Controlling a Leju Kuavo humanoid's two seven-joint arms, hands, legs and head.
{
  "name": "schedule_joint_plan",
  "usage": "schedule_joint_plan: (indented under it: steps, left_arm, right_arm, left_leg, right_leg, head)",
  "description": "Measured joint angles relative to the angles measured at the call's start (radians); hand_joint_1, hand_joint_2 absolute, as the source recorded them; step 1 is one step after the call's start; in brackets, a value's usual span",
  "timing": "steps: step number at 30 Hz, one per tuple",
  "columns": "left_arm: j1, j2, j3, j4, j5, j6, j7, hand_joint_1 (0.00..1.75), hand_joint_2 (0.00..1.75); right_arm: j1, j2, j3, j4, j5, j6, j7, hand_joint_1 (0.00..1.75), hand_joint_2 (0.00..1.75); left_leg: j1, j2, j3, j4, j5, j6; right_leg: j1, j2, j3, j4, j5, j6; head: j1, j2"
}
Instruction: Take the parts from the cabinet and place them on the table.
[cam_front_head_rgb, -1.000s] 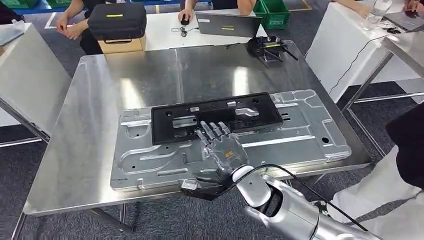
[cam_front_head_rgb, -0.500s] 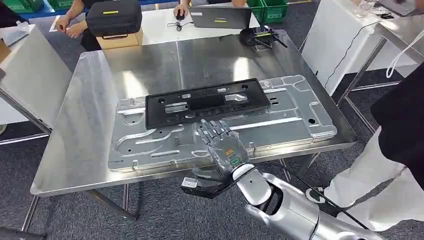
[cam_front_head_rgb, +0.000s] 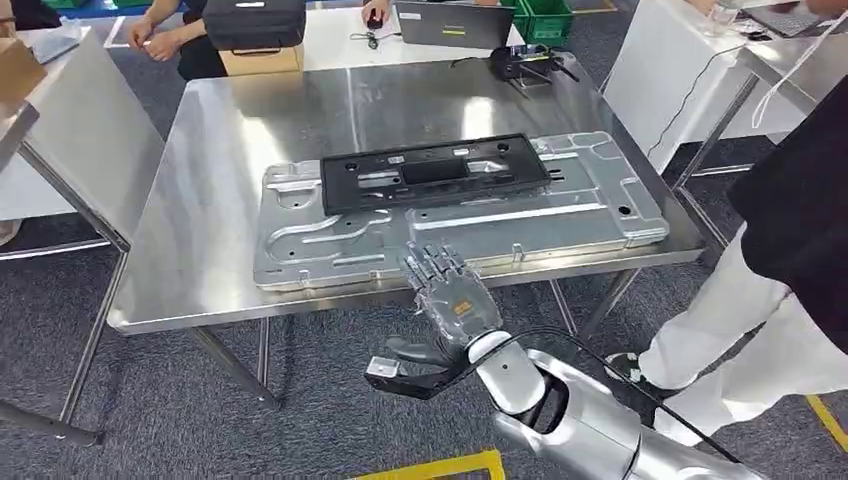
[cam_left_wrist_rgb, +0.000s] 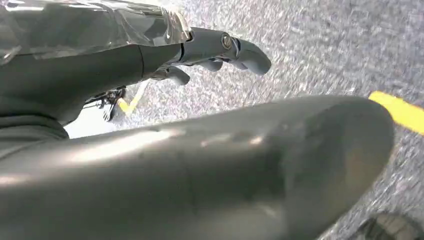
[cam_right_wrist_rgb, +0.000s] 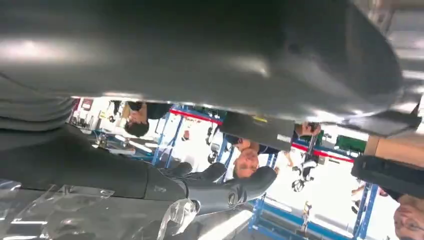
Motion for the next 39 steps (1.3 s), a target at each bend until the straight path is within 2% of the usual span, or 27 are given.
schedule_joint_plan:
  steps: [1,2,3,4,5,7,8,9,10,12,13,14,15,16,18,19,20,22,23,24,25,28,31,34,37,38,39]
  left_arm:
    - [0.000,0.000,0.000,0.000,0.000,0.000,0.000,0.00,0.00]
    - [0.001,0.000,0.000,0.000,-0.001,0.000,-0.001,0.00,0.00]
    - [0.001,0.000,0.000,0.000,-0.004,0.000,-0.004,0.00,0.00]
    - [0.001,0.000,0.000,0.000,-0.007,0.000,-0.005,0.00,0.00]
    - [0.000,0.000,0.000,0.000,-0.009,0.000,-0.005,0.00,0.00]
    - [0.001,0.000,0.000,0.000,-0.011,0.000,-0.005,0.00,0.00]
    - [0.003,0.000,0.000,0.000,-0.011,0.000,-0.005,0.00,0.00]
    - [0.005,0.000,0.000,0.000,-0.011,0.000,-0.005,0.00,0.00]
    - [0.007,0.000,0.000,0.000,-0.010,0.002,-0.005,0.00,0.00]
    - [0.007,0.000,0.000,0.000,-0.009,0.003,-0.006,0.00,0.00]
    - [0.008,0.000,0.000,0.000,-0.005,0.006,-0.007,0.00,0.00]
    - [0.011,0.000,0.000,0.000,-0.001,0.010,-0.008,0.00,0.00]
    - [0.014,0.000,0.000,0.000,0.004,0.014,-0.010,0.00,0.00]
    - [0.019,0.000,0.001,0.000,0.009,0.020,-0.011,0.00,0.00]
    - [0.028,0.000,0.005,0.000,0.021,0.033,-0.018,0.00,0.00]
    - [0.028,0.000,0.007,0.000,0.026,0.039,-0.021,0.00,0.00]
    - [0.032,0.000,0.008,0.000,0.031,0.044,-0.023,0.00,0.00]
    - [0.042,0.000,0.012,0.000,0.042,0.053,-0.024,0.00,0.00]
    - [0.046,-0.002,0.016,0.000,0.047,0.057,-0.025,0.00,0.00]
    - [0.051,-0.002,0.020,0.000,0.050,0.060,-0.026,0.00,0.00]
    - [0.056,-0.002,0.024,0.000,0.056,0.064,-0.026,0.00,0.00]
    - [0.068,-0.002,0.032,0.000,0.071,0.074,-0.033,0.00,0.00]
    - [0.077,-0.002,0.045,0.000,0.096,0.092,-0.043,0.00,0.00]
    - [0.082,-0.002,0.053,0.000,0.095,0.100,-0.042,0.00,0.00]
    - [0.084,-0.003,0.056,0.000,0.092,0.106,-0.042,0.00,0.00]
    - [0.084,-0.002,0.056,0.000,0.090,0.106,-0.042,0.00,0.00]
    - [0.085,-0.002,0.056,0.000,0.089,0.106,-0.042,0.00,0.00]
  right_arm:
    - [0.002,-0.001,0.000,0.000,-0.001,0.000,0.002,0.00,0.00]
    - [0.003,-0.002,0.000,0.000,-0.012,0.000,0.003,0.00,0.00]
    - [0.005,-0.002,-0.003,-0.002,-0.031,-0.001,0.004,0.00,0.00]
    - [0.009,-0.002,-0.009,-0.003,-0.048,-0.003,0.004,0.00,0.00]
    - [0.015,-0.001,-0.015,-0.004,-0.058,-0.007,0.004,0.00,0.00]
    - [0.022,-0.002,-0.021,-0.003,-0.066,-0.011,0.003,0.00,0.00]
    - [0.030,-0.003,-0.023,-0.003,-0.075,-0.013,0.002,0.00,0.00]
    - [0.033,-0.003,-0.025,-0.003,-0.086,-0.015,0.002,0.00,0.00]
    - [0.039,-0.003,-0.028,-0.003,-0.111,-0.020,-0.001,0.00,0.00]
    - [0.071,-0.003,-0.044,-0.002,-0.201,-0.044,-0.016,0.00,0.00]
    - [0.097,-0.003,-0.052,0.003,-0.259,-0.059,-0.028,0.00,0.00]
    - [0.132,-0.003,-0.061,0.013,-0.332,-0.088,-0.051,0.00,0.00]
    - [0.168,-0.003,-0.071,0.027,-0.398,-0.118,-0.077,0.00,0.00]
    - [0.207,-0.003,-0.079,0.045,-0.468,-0.149,-0.106,0.00,0.00]
    - [0.287,-0.002,-0.097,0.100,-0.652,-0.193,-0.151,0.00,0.00]
    - [0.321,0.001,-0.102,0.134,-0.732,-0.201,-0.160,0.00,0.00]
    - [0.356,0.001,-0.105,0.173,-0.808,-0.219,-0.176,0.00,0.00]
    - [0.413,0.013,-0.107,0.300,-0.996,-0.259,-0.248,0.00,0.00]
    - [0.440,0.018,-0.107,0.379,-1.068,-0.272,-0.293,0.00,0.00]
    - [0.468,0.029,-0.106,0.449,-1.114,-0.279,-0.329,0.00,0.00]
    - [0.490,0.036,-0.106,0.517,-1.150,-0.276,-0.357,0.00,0.00]
    - [0.520,0.063,-0.106,0.709,-1.247,-0.246,-0.358,0.00,0.00]
    - [0.525,0.084,-0.144,0.859,-1.436,-0.204,-0.254,0.00,0.00]
    - [0.521,0.109,-0.183,0.983,-1.496,-0.149,-0.068,0.00,0.00]
    - [0.521,0.132,-0.210,1.071,-1.521,-0.132,-0.016,0.00,0.00]
    - [0.521,0.142,-0.220,1.090,-1.532,-0.123,-0.015,0.00,0.00]
    - [0.520,0.152,-0.228,1.109,-1.540,-0.115,-0.016,0.00,0.00]
  left_leg:
    - [0.000,0.000,-0.016,0.002,0.011,-0.002]
    - [0.000,0.000,-0.029,0.003,0.020,-0.005]
    - [0.000,-0.001,-0.038,0.007,0.028,-0.009]
    - [-0.002,-0.002,-0.045,0.011,0.033,-0.014]
    - [-0.005,-0.002,-0.049,0.015,0.040,-0.020]
    - [-0.004,-0.002,-0.053,0.008,0.056,-0.033]
    - [-0.002,-0.002,-0.054,0.008,0.060,-0.040]
    - [0.006,-0.002,-0.061,0.018,0.050,-0.046]
    - [0.006,-0.002,-0.079,0.059,-0.003,-0.052]
    - [0.011,-0.002,-0.133,0.216,-0.112,-0.065]
    - [0.012,-0.002,-0.156,0.292,-0.144,-0.069]
    - [0.013,-0.002,-0.166,0.344,-0.150,-0.072]
    - [0.013,-0.002,-0.151,0.337,-0.134,-0.072]
    - [0.013,-0.002,-0.108,0.281,-0.106,-0.071]
    - [0.013,-0.002,0.029,0.071,-0.048,-0.063]
    - [0.010,-0.002,0.070,-0.007,-0.065,-0.054]
    - [0.002,-0.003,0.070,0.002,-0.049,-0.046]
    - [0.000,-0.004,0.065,-0.009,-0.054,-0.038]
    - [0.006,-0.005,0.065,-0.013,-0.056,-0.044]
    - [0.004,-0.008,0.065,-0.013,-0.055,-0.042]
    - [0.001,-0.008,0.065,-0.013,-0.054,-0.040]
    - [-0.004,-0.006,0.063,-0.012,-0.051,-0.033]
    - [-0.006,-0.005,0.062,-0.011,-0.051,-0.031]
    - [-0.008,-0.005,0.062,-0.010,-0.051,-0.029]
    - [-0.007,-0.004,0.062,-0.010,-0.052,-0.029]
    - [-0.011,-0.003,0.059,-0.003,-0.056,-0.018]
    - [-0.010,-0.003,0.059,-0.008,-0.053,-0.011]
  right_leg:
    - [0.000,0.000,0.040,-0.038,0.040,-0.002]
    - [0.000,0.000,0.098,-0.111,0.065,-0.004]
    - [0.000,0.000,0.171,-0.206,0.066,-0.007]
    - [0.001,0.001,0.239,-0.302,0.027,-0.012]
    - [0.008,0.003,0.267,-0.361,0.012,-0.016]
    - [0.013,0.002,0.254,-0.354,0.019,-0.027]
    - [0.012,0.001,0.251,-0.357,0.026,-0.037]
    - [0.007,-0.001,0.245,-0.360,0.037,-0.048]
    - [0.006,-0.001,0.236,-0.360,0.047,-0.057]
    - [0.006,-0.002,0.214,-0.359,0.064,-0.060]
    - [0.007,-0.004,0.204,-0.359,0.071,-0.060]
    - [0.008,-0.006,0.193,-0.358,0.077,-0.059]
    - [0.008,-0.007,0.186,-0.358,0.083,-0.057]
    - [0.008,-0.008,0.180,-0.357,0.087,-0.054]
    - [0.007,-0.012,0.178,-0.357,0.091,-0.048]
    - [0.009,-0.015,0.175,-0.357,0.094,-0.044]
    - [0.010,-0.017,0.175,-0.359,0.099,-0.036]
    - [0.011,-0.018,0.172,-0.357,0.099,-0.029]
    - [0.017,-0.017,0.173,-0.355,0.081,-0.054]
    - [0.017,-0.017,0.172,-0.356,0.095,-0.074]
    - [0.016,-0.017,0.173,-0.357,0.092,-0.070]
    - [0.010,-0.014,0.173,-0.364,0.104,-0.049]
    - [0.008,-0.012,0.173,-0.367,0.108,-0.037]
    - [0.006,-0.011,0.173,-0.367,0.108,-0.026]
    - [0.007,-0.011,0.173,-0.367,0.108,-0.026]
    - [-0.002,-0.013,0.175,-0.374,0.114,-0.013]
    - [-0.001,-0.013,0.176,-0.377,0.116,-0.009]
  head:
    - [0.000,0.000]
    - [0.000,0.000]
    - [0.000,0.000]
    - [0.000,0.000]
    - [-0.002,0.000]
    - [-0.002,0.000]
    - [-0.002,0.000]
    - [-0.001,0.000]
    - [-0.004,0.000]
    - [-0.005,0.000]
    - [-0.005,0.000]
    - [-0.005,0.000]
    - [-0.005,0.000]
    - [-0.005,0.000]
    - [-0.005,0.000]
    - [-0.005,0.000]
    - [-0.003,0.000]
    - [-0.003,0.000]
    - [-0.002,0.000]
    - [0.000,0.000]
    - [0.000,0.000]
    - [0.000,0.000]
    - [0.000,0.000]
    - [0.000,0.000]
    - [0.000,0.000]
    - [0.000,0.000]
    - [-0.001,0.000]
